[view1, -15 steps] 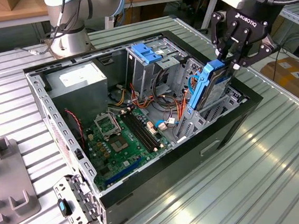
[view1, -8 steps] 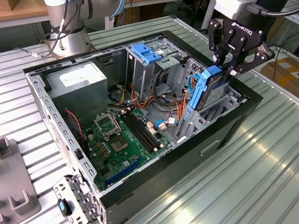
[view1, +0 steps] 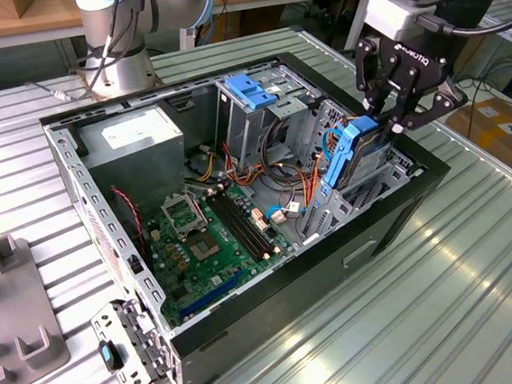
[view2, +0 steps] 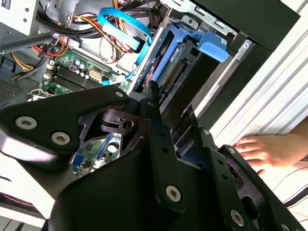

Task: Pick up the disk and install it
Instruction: 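Insert the disk into the insertion slot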

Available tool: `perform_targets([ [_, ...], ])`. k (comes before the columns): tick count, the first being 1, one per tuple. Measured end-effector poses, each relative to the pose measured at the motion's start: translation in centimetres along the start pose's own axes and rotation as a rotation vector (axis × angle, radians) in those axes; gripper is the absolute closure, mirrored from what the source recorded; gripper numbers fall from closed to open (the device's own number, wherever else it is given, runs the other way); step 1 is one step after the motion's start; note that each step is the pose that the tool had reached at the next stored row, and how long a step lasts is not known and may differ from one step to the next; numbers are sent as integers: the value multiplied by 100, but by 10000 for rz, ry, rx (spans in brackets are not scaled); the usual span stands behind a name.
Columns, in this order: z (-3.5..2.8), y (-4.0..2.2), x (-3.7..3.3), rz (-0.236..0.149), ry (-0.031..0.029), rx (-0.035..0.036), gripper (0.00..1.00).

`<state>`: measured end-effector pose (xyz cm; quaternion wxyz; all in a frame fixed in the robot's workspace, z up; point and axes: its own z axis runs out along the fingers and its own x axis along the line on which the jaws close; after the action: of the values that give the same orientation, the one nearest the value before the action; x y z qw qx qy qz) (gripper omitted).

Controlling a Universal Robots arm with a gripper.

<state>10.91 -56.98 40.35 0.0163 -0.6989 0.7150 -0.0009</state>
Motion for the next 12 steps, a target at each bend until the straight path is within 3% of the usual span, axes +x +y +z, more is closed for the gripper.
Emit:
perform_targets([
  [5, 157, 4, 4, -1, 4, 0, 65],
  [12, 311, 8, 7, 0, 5, 0, 65],
])
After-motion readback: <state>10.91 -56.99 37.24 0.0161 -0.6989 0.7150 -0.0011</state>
